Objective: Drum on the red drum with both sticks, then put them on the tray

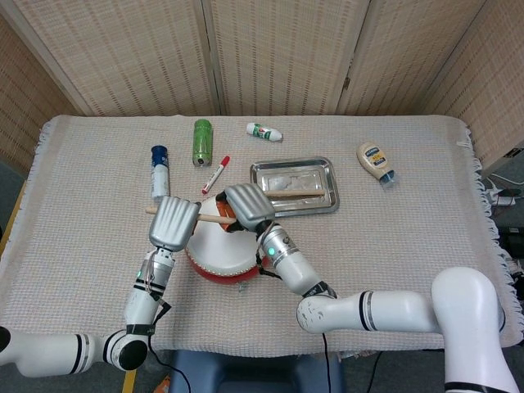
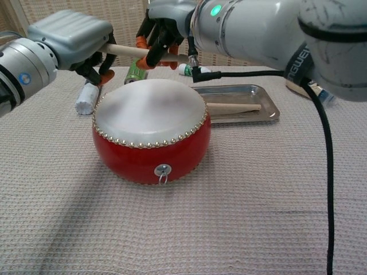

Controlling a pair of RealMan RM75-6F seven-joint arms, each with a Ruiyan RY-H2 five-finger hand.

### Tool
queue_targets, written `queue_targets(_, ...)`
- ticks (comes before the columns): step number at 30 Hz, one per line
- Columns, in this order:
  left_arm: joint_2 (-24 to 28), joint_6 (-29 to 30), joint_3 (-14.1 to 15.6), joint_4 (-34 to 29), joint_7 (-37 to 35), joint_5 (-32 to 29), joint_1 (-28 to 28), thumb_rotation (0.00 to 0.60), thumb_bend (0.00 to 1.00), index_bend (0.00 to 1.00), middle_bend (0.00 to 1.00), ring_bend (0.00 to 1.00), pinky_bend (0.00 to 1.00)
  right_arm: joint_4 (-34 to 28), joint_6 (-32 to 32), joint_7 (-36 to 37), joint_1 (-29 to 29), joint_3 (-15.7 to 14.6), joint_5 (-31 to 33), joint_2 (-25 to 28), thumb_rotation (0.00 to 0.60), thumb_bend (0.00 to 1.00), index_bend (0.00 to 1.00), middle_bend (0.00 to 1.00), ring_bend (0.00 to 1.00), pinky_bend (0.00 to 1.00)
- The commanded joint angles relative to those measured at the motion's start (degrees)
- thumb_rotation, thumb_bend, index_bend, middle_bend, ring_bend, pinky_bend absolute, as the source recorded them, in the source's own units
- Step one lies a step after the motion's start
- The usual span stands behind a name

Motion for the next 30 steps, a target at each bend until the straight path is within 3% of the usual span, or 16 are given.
queue_targets(1, 0.0, 0.04, -0.07, -0.01, 0.31, 0.1, 0.12, 0.6, 0.43, 0.63, 0.88, 0.89, 1.0, 0.46, -0.21, 1.06, -0.65, 0.26, -0.84, -0.07, 0.6, 0.48, 0.97, 0.78, 0.69, 0.64)
queue_targets(11, 0.14, -0.04, -0.34, -0.13, 1.13, 0.48, 0.35, 0.6, 0.43, 0.39, 0.66, 0.7, 1.0, 0.89, -0.95, 3.5, -2.04, 0.67, -3.44, -0.01, 0.6, 0.46, 1.0, 0.81, 0.73, 0.66)
queue_targets(14, 0.22, -0.03, -0.34, -0.23, 1.18, 0.62, 0.54, 0.6, 0.42, 0.33, 0.58, 0.62, 0.96, 0.92, -1.08, 3.86, -2.36, 0.63, -4.14, -0.01, 0.6, 0.46, 1.0, 0.81, 0.73, 0.66)
queue_targets(24, 0.94, -0.8, -0.82, -0.94, 1.4, -0.37, 0.85, 0.6, 0.37, 0.08, 0.23, 0.27, 0.54, 0.65, -1.28, 4.21, -3.17, 0.5, -5.47, 0.48, 0.6, 0.44, 1.0, 0.81, 0.73, 0.67)
queue_targets(30, 1.52, -1.08, -1.28, -1.2, 0.87, -0.96, 1.08, 0.6, 0.35, 0.01, 0.12, 0.13, 0.38, 0.33, -1.32, 4.01, -3.7, 0.17, -5.96, 1.02, 0.6, 0.44, 1.0, 0.82, 0.73, 0.67)
